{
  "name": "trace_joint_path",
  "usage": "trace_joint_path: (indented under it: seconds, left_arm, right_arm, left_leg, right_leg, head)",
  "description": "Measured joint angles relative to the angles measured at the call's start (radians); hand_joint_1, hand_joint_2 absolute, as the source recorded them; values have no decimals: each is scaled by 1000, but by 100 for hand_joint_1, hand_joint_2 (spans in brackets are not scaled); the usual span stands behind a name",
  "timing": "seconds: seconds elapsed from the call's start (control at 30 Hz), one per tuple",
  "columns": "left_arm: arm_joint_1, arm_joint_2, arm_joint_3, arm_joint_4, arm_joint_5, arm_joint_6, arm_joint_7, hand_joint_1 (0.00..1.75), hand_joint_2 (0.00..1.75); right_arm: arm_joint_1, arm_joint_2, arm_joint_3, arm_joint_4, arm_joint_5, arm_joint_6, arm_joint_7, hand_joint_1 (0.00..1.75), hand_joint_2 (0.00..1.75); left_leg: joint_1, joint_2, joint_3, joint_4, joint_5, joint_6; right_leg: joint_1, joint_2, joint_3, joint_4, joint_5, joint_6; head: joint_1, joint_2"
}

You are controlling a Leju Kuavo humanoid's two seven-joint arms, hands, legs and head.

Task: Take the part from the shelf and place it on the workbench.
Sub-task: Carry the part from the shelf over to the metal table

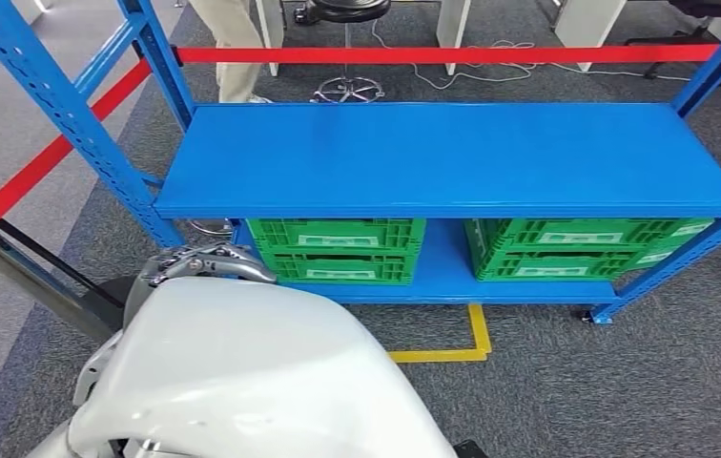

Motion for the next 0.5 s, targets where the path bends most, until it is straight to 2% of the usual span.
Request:
trace_joint_path:
  seconds: [0.03,0.07,0.1,0.13,0.17,0.23,0.27,0.3,0.33,0.4,0.43,0.47,0.5]
  left_arm:
    - [0,0,0,0,0,0,0,175,175]
    - [0,0,0,0,1,0,0,175,175]
    - [-1,0,0,0,1,0,-1,175,175]
    - [-2,0,0,0,1,0,-1,175,175]
    - [-2,0,-1,0,1,0,-2,175,175]
    - [-2,1,-3,0,0,0,-3,175,175]
    - [-1,2,-3,0,1,0,-3,175,175]
    - [-1,2,-4,0,1,0,-3,175,175]
    - [0,3,-4,0,1,0,-3,175,175]
    - [0,5,-5,0,1,0,-3,175,175]
    - [0,6,-6,0,2,0,-3,175,175]
    - [0,8,-6,0,2,0,-3,175,175]
    - [0,9,-7,0,3,0,-3,175,175]
  right_arm:
    - [-1,0,0,0,-1,0,0,0,175]
    - [-2,0,0,0,-3,-1,0,0,175]
    - [-5,0,0,0,-4,-1,0,0,175]
    - [-8,0,0,0,-5,-1,0,0,175]
    - [-9,0,0,0,-6,-2,-1,0,175]
    - [-7,0,0,0,-8,-2,0,0,175]
    - [-5,0,0,0,-8,-3,0,0,175]
    - [-3,0,0,0,-8,-3,0,0,175]
    - [-2,-1,0,0,-9,-3,0,0,175]
    - [-3,-1,0,0,-9,-3,-1,0,175]
    - [-3,-1,0,0,-9,-3,-2,0,175]
    - [-2,-1,0,0,-10,-4,-2,0,175]
    - [-2,-1,0,0,-10,-4,-3,0,175]
  left_leg:
    - [0,0,-12,2,9,-4]
    - [-1,-1,-24,7,17,-9]
    - [-2,-1,-34,12,23,-15]
    - [-3,-1,-41,18,30,-20]
    - [-4,-1,-47,22,38,-25]
    - [1,-2,-54,25,48,-34]
    - [4,-2,-59,33,34,-39]
    - [7,-3,-67,53,4,-44]
    - [9,-4,-79,93,-44,-48]
    - [9,-4,-106,216,-143,-53]
    - [9,-5,-112,272,-168,-53]
    - [9,-5,-108,303,-169,-51]
    - [9,-6,-89,302,-151,-49]
  right_leg:
    - [-4,0,41,-47,29,4]
    - [-9,0,96,-118,44,8]
    - [-10,2,150,-193,46,7]
    - [-10,4,188,-250,38,4]
    - [-8,5,206,-285,28,-2]
    - [-3,5,197,-295,31,-20]
    - [-2,3,188,-295,39,-30]
    - [-1,0,182,-295,47,-40]
    - [-1,-2,173,-295,58,-49]
    - [3,-3,152,-293,80,-58]
    - [5,-3,136,-291,91,-60]
    - [7,-4,119,-287,101,-60]
    - [8,-4,103,-283,109,-60]
  head:
    - [0,0]
    - [0,0]
    - [0,0]
    - [0,0]
    - [0,0]
    - [1,0]
    - [0,0]
    - [0,0]
    - [-2,0]
    - [-4,0]
    - [-5,0]
    - [-5,0]
    - [-4,0]
